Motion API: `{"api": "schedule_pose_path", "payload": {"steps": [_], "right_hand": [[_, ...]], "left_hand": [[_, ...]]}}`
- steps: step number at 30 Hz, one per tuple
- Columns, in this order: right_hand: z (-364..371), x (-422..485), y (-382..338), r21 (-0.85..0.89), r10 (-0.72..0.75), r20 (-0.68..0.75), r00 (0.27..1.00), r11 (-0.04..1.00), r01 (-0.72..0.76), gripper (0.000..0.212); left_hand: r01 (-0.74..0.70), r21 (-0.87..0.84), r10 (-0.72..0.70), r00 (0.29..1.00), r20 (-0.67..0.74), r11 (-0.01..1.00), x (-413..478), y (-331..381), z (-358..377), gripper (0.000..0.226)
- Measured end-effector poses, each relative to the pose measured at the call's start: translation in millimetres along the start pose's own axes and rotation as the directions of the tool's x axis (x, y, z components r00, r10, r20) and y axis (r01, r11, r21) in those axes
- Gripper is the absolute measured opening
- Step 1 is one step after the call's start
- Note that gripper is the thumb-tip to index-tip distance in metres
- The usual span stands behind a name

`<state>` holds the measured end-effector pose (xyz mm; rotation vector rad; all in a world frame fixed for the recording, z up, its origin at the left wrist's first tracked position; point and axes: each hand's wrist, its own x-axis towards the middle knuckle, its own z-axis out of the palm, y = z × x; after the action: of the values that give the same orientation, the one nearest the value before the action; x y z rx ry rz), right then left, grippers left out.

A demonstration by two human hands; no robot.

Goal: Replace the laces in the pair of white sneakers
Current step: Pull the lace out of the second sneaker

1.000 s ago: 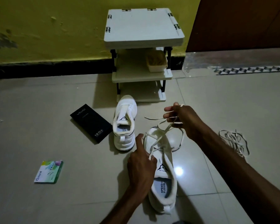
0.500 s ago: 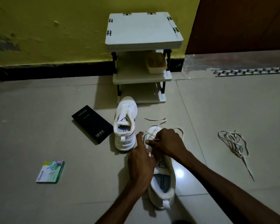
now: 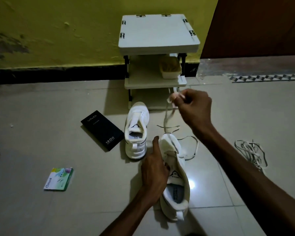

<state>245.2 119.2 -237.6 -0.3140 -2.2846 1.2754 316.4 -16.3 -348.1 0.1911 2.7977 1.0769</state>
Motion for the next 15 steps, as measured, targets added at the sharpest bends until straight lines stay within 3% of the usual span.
{"api": "schedule_pose_path", "payload": {"steps": [3,5,8,13,15], "right_hand": [[-18.4,23.1,-17.0,0.271,0.059,-0.061,0.996,0.962,-0.04,0.023],[-20.0,22.5,-12.2,0.318,0.164,0.081,0.983,0.93,-0.181,0.022],[-12.4,3.0,10.9,0.264,0.354,0.265,0.897,0.868,-0.421,0.019],[-13.2,-13.8,54.3,0.193,0.529,0.046,0.847,0.828,-0.527,0.017],[-18.7,-16.6,67.1,-0.007,0.507,-0.056,0.86,0.861,-0.508,0.016]], "left_hand": [[0.018,-0.058,-0.021,0.999,-0.043,0.998,-1.2,-2.6,0.0,0.094],[0.026,-0.075,-0.031,0.998,-0.062,0.997,-0.7,-3.5,1.1,0.091],[0.065,-0.11,-0.071,0.996,-0.051,0.992,-1.6,-4.3,0.8,0.082],[0.077,-0.131,-0.08,0.997,-0.017,0.988,-4.6,-3.9,-2.7,0.06],[0.067,-0.078,-0.068,0.998,-0.004,0.995,-3.8,-4.6,-2.8,0.043]]}}
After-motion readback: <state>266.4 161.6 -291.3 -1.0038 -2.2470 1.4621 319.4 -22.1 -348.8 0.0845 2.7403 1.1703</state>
